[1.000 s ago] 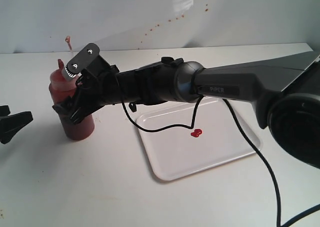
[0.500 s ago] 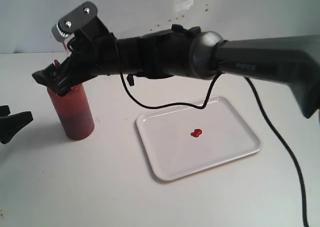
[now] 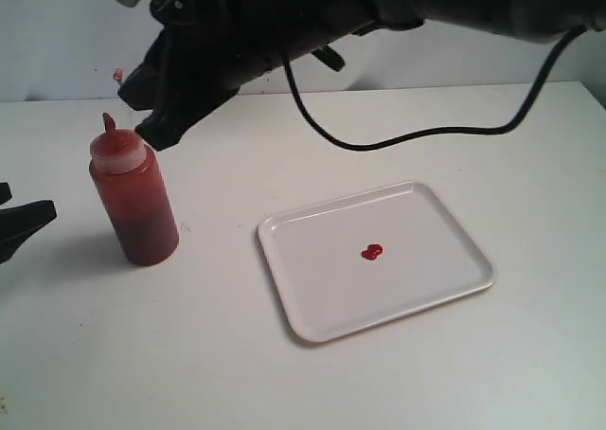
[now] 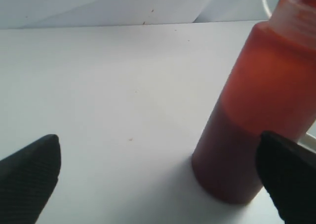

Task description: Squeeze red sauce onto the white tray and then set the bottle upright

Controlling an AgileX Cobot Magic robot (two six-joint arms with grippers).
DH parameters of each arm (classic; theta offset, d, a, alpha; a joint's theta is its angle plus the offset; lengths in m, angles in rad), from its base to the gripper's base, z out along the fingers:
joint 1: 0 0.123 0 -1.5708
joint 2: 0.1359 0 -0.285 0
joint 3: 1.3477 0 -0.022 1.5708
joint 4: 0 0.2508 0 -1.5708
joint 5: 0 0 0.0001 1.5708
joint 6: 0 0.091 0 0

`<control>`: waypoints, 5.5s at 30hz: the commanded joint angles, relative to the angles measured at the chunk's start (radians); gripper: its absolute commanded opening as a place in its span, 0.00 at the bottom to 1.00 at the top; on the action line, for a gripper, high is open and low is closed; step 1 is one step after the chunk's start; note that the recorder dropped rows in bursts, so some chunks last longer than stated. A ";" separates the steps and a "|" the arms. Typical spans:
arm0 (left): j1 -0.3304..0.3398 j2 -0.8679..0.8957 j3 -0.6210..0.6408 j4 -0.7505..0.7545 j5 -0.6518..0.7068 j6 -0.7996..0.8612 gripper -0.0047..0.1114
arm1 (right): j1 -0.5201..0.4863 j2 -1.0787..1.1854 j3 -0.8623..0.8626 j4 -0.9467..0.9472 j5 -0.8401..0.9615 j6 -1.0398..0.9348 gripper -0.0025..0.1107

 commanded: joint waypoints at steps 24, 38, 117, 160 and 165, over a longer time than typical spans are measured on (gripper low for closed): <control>-0.317 -0.801 0.161 0.063 -0.008 -0.450 0.04 | -0.098 -0.777 1.199 0.161 -1.380 0.173 0.02; -0.317 -1.539 0.190 0.089 -0.008 -0.453 0.04 | -0.098 -0.777 1.199 0.161 -1.380 0.173 0.02; -0.644 -2.019 0.702 -1.292 1.509 0.596 0.04 | -0.098 -0.777 1.199 0.161 -1.380 0.176 0.02; -0.643 -2.019 0.702 -1.289 1.500 0.596 0.04 | -0.500 -1.446 1.199 -0.216 -0.834 0.148 0.02; -0.643 -2.019 0.702 -1.289 1.500 0.596 0.04 | -0.571 -1.548 1.199 -0.311 -0.712 0.074 0.02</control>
